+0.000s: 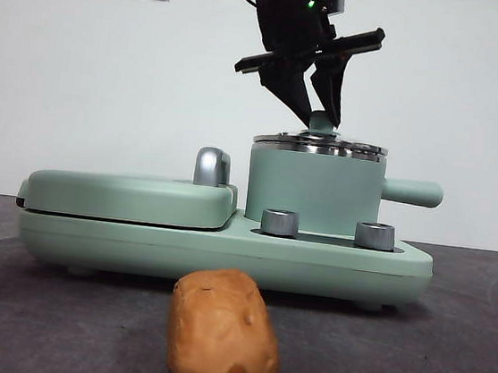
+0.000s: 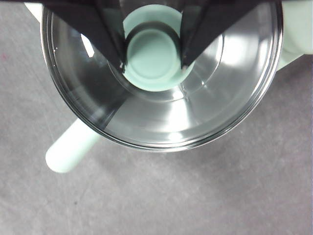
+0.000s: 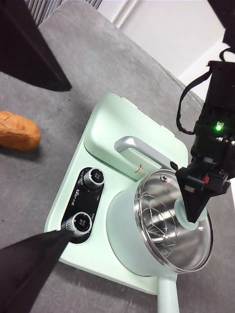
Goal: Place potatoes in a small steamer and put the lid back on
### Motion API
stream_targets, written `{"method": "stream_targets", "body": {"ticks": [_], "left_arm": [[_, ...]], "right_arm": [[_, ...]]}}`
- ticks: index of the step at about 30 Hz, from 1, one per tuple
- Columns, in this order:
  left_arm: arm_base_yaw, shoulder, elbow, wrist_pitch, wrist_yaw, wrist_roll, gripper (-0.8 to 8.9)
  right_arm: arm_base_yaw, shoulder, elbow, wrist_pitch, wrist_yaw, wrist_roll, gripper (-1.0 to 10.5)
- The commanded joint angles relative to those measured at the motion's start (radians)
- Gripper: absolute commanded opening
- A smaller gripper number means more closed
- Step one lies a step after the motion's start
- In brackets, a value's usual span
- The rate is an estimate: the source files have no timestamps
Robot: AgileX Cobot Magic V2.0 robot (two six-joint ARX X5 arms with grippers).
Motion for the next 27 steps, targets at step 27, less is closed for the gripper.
{"method": "stream_targets", "body": {"ticks": [27], "left_arm": [[0.107, 0.013, 0.650, -0.449, -0.054, 0.037, 0.08]], "right_arm": [[0.452, 0.160, 0.018, -0.044, 0.307, 0.142, 4.5]]}}
